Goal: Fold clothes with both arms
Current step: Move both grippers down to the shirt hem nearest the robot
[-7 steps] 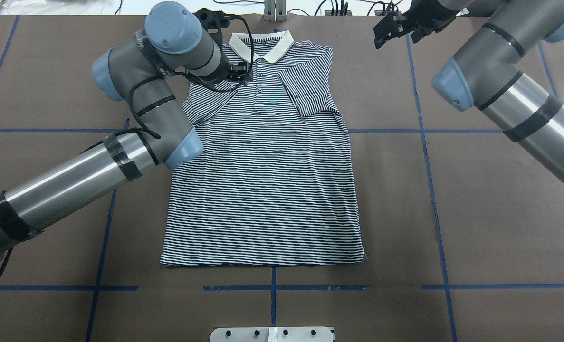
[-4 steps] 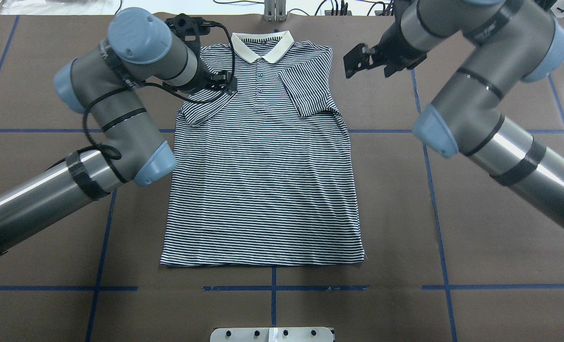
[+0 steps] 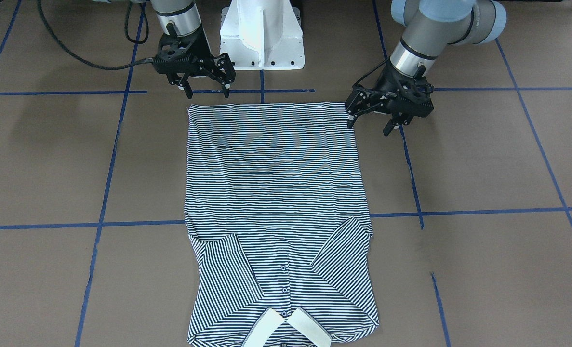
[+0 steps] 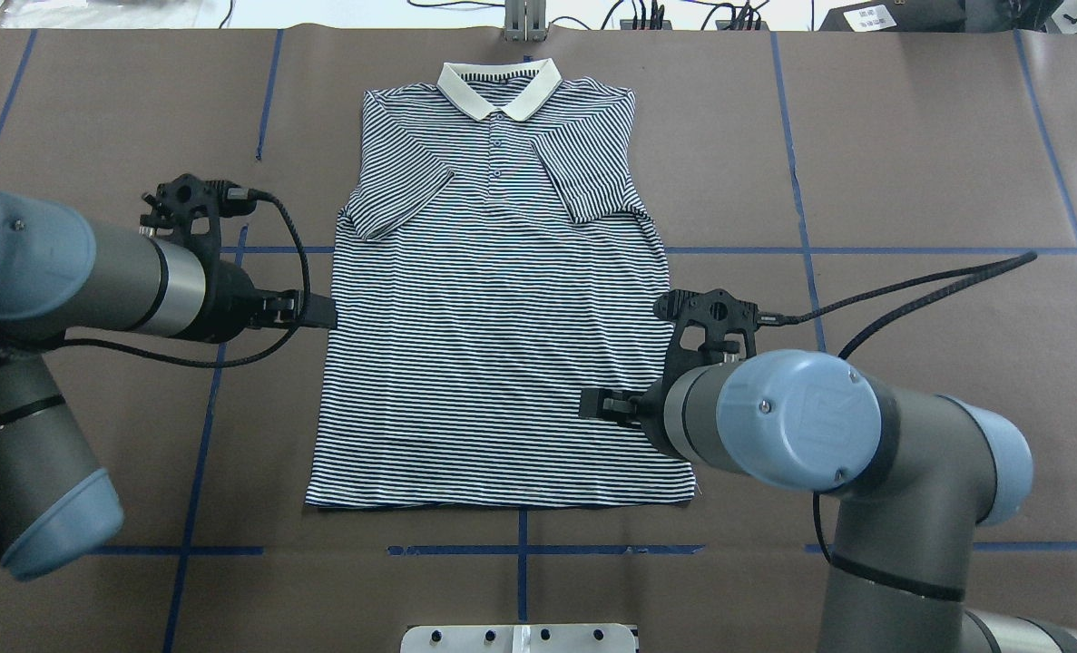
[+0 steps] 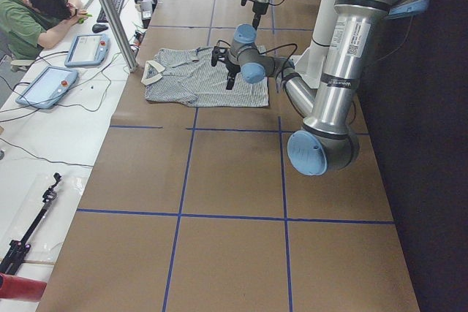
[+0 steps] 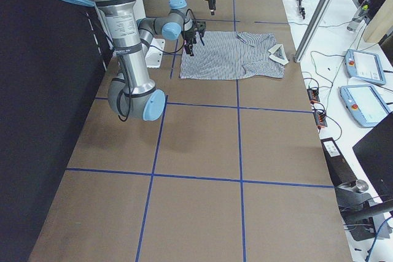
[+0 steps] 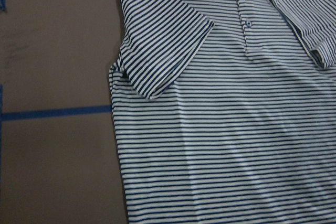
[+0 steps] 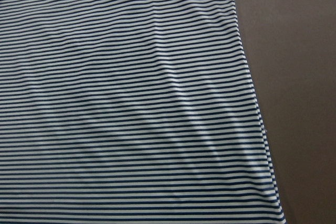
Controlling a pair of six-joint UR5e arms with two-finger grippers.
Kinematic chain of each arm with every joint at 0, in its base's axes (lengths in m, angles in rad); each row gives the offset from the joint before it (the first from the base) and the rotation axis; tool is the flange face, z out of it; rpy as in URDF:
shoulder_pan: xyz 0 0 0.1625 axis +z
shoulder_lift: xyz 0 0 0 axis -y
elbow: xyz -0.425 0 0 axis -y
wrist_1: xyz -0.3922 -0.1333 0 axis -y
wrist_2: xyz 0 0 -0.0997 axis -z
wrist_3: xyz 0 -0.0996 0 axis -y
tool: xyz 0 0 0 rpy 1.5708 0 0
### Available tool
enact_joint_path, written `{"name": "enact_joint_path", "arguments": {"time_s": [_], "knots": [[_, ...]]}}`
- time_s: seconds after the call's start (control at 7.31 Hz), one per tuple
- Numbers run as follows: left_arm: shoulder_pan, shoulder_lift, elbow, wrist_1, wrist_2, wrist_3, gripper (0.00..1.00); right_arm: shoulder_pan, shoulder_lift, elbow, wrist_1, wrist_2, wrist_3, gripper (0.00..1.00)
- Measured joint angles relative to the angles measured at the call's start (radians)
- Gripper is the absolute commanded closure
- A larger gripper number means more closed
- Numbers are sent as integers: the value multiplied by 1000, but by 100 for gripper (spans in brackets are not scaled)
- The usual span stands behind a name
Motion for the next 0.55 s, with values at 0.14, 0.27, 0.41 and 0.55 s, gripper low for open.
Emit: {"name": "enact_joint_path", "arguments": {"time_s": [0.14,0.27,0.41,0.55], "knots": [[61,47,-14,-36,51,-85,27,-37,-45,4,73,-38,36,3],[118,80,-16,-60,103,-165,37,-60,-82,4,133,-73,52,2],[170,98,-14,-71,145,-237,39,-74,-98,2,160,-96,58,1],[208,105,-7,-74,169,-289,41,-82,-105,2,171,-107,60,1]]}}
